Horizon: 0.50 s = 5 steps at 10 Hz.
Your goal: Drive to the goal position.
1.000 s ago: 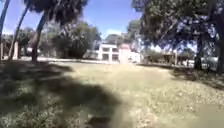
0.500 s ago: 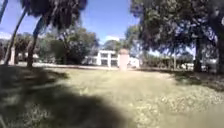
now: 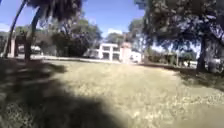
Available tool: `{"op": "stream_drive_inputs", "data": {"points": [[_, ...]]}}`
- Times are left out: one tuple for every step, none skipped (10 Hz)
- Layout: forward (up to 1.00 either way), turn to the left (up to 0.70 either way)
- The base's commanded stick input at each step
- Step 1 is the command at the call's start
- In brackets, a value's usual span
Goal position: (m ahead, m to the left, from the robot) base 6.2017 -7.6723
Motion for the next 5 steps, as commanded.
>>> {"op": "stream_drive_inputs", "data": {"points": [[0.70, 0.00], [0.70, 0.00], [0.70, 0.00], [0.70, 0.00], [0.70, 0.00]]}}
